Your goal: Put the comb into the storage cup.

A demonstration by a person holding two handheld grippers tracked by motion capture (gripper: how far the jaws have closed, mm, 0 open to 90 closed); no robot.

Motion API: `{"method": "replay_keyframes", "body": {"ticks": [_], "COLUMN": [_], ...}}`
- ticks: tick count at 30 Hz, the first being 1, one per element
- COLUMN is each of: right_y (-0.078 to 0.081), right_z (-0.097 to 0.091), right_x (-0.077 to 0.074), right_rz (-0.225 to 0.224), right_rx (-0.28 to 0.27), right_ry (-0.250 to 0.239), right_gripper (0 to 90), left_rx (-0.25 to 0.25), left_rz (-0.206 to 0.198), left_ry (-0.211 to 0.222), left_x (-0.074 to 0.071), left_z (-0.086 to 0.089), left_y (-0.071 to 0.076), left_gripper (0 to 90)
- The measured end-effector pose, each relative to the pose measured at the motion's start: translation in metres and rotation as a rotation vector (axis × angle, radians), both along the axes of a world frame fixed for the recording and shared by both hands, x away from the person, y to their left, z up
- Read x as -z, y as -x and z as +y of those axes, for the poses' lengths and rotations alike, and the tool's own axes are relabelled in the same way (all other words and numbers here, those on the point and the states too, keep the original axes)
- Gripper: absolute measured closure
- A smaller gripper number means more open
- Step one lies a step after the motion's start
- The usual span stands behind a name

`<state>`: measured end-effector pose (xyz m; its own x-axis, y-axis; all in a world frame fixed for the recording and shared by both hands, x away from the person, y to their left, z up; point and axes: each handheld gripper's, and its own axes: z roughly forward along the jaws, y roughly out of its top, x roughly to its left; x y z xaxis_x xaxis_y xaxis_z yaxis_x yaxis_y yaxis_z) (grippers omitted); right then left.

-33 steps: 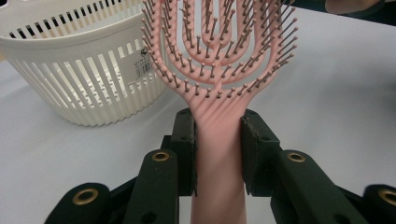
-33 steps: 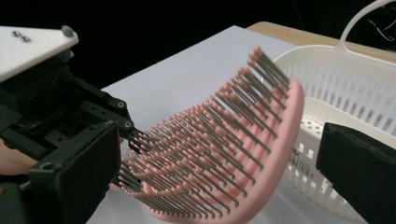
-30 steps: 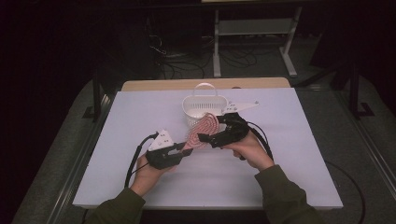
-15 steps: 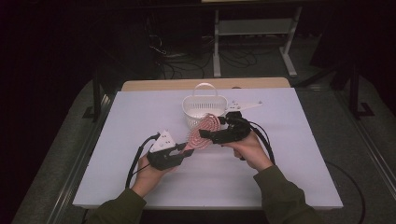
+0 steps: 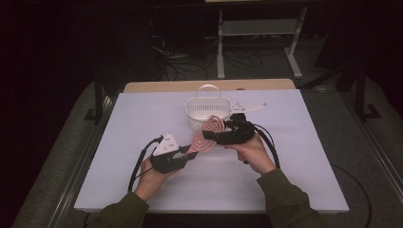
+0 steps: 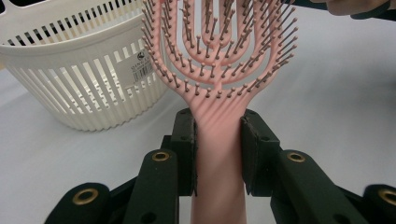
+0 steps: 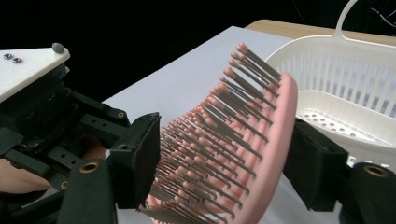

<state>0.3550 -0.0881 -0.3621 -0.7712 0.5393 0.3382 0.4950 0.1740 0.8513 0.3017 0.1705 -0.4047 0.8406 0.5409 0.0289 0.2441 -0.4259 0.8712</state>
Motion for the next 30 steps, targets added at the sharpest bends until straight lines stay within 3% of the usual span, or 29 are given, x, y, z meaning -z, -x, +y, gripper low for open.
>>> {"method": "replay_keyframes", "body": {"ticks": [30], "right_y": [-0.003], "right_z": [-0.0006], "right_x": [0.0019], "right_rz": [0.049], "right_rx": [-0.022], "right_ry": [-0.034], "right_gripper": [53.9], "left_rx": [-0.01], "left_rz": [-0.021], "left_ry": [-0.05], "left_x": [0.0035], "left_z": [-0.0014], "left_y": [-0.0007], "left_gripper": [70.4]}}
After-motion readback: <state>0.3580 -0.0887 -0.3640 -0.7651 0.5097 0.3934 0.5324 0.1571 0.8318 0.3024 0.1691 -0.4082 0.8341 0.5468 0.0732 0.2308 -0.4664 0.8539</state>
